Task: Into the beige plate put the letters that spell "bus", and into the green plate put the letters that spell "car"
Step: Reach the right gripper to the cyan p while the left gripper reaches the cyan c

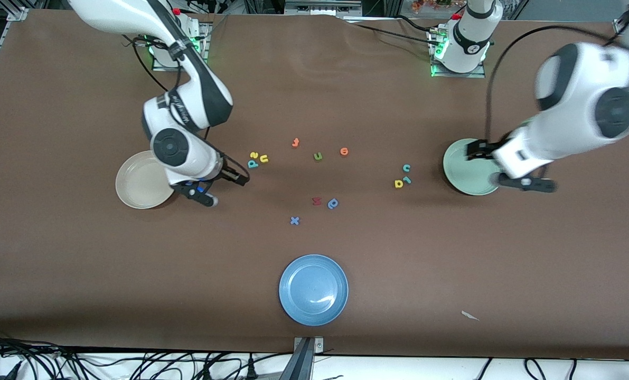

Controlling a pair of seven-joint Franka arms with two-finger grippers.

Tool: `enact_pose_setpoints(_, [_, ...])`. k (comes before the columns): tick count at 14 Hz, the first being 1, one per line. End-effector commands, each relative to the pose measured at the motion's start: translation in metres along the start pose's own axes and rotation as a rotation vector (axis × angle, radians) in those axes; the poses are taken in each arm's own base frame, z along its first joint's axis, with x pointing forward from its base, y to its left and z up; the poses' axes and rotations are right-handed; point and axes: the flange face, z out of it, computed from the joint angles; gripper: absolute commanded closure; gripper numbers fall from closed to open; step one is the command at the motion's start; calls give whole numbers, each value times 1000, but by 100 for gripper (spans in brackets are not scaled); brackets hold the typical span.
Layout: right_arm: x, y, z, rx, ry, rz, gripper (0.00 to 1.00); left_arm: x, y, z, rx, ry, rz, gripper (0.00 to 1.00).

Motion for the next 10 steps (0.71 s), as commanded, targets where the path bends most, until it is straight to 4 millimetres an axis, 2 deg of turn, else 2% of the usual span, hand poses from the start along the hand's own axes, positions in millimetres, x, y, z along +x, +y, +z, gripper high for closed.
enact_pose_setpoints(1, [-29, 11, 32, 38, 25, 15, 3, -13, 16, 48, -16, 59, -18, 2])
enact_pose_setpoints(2, [-36, 10, 42, 38, 26, 5, 8, -14, 21, 62, -15, 83, -9, 2])
enact_pose_setpoints(5, [-50, 8, 62, 25, 27, -26, 14, -14, 24, 92, -16, 97, 2, 2])
enact_pose_setpoints(6, [-51, 6, 65, 31, 31, -28, 16, -13, 31, 102, -14, 85, 17, 2])
enact_pose_setpoints(10, [-55, -2, 79, 52, 44, -43, 16, -10, 36, 136, 59, 108, 102, 2])
